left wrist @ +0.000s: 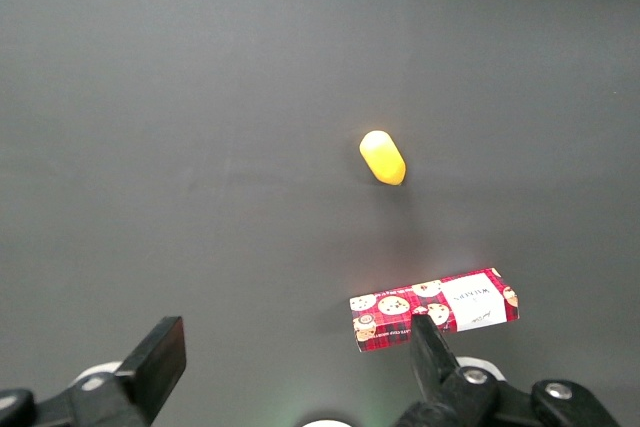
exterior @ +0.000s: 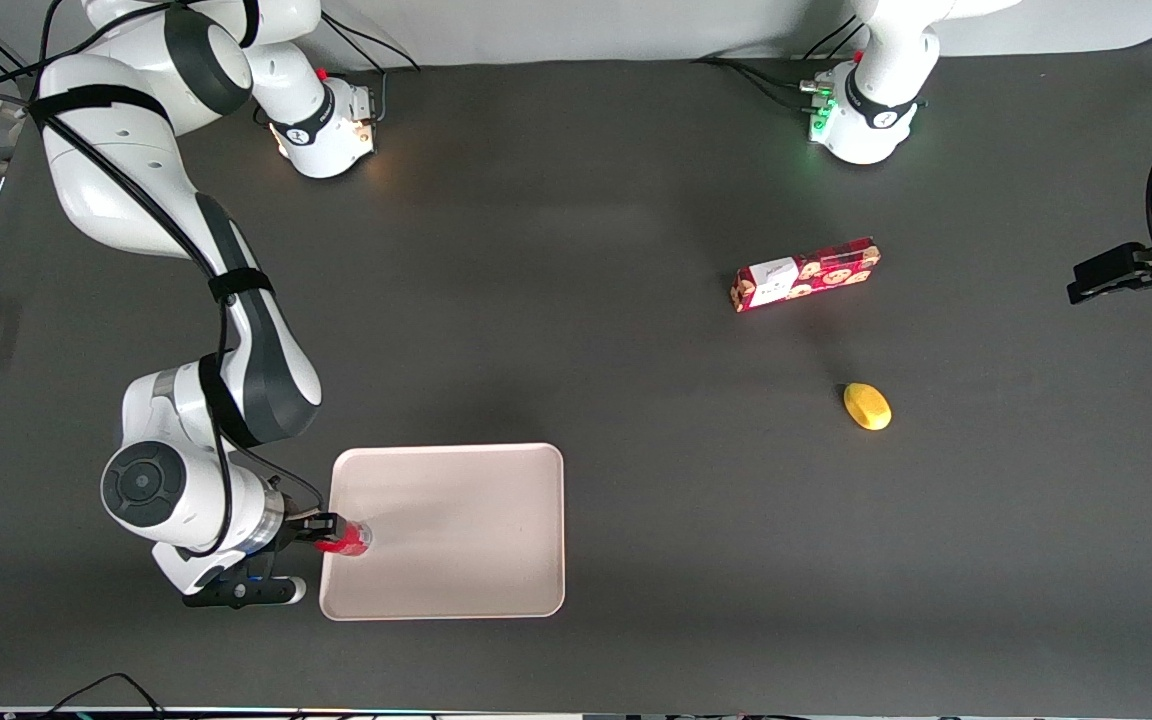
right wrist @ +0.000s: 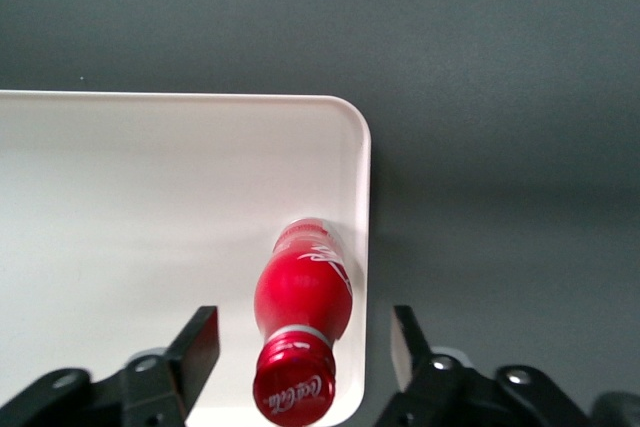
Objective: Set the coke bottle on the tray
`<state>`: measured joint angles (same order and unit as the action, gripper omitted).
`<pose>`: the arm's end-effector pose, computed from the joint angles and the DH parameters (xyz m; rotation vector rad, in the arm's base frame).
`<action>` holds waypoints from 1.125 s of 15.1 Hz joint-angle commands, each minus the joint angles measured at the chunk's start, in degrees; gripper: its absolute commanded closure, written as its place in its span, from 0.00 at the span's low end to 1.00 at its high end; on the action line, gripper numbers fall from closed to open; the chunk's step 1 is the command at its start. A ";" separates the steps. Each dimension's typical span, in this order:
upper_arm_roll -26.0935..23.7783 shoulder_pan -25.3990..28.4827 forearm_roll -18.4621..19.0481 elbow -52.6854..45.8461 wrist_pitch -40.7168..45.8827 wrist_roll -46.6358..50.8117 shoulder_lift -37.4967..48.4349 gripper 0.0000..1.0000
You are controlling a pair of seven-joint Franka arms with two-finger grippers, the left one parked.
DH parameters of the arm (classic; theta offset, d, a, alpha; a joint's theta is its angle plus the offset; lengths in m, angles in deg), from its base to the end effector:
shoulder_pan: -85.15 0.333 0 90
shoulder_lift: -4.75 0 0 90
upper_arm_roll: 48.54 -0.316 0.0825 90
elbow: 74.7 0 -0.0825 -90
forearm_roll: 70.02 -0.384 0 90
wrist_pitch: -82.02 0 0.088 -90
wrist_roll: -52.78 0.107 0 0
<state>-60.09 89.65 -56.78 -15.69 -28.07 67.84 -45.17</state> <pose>0.7620 0.1459 0.3288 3.0862 0.0308 0.0772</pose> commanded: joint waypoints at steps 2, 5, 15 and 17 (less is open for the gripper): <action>-1.02 0.06 3.09 -1.18 0.39 1.38 0.35 0.00; -3.30 -0.37 5.40 -1.09 4.42 5.74 4.55 0.00; 6.96 -5.82 -5.75 9.95 24.74 -8.35 29.32 0.00; 11.79 -5.30 -9.53 18.37 23.35 -14.15 36.62 0.00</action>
<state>-53.90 83.59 -61.68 -12.60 -2.33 60.57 -20.60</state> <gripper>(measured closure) 0.000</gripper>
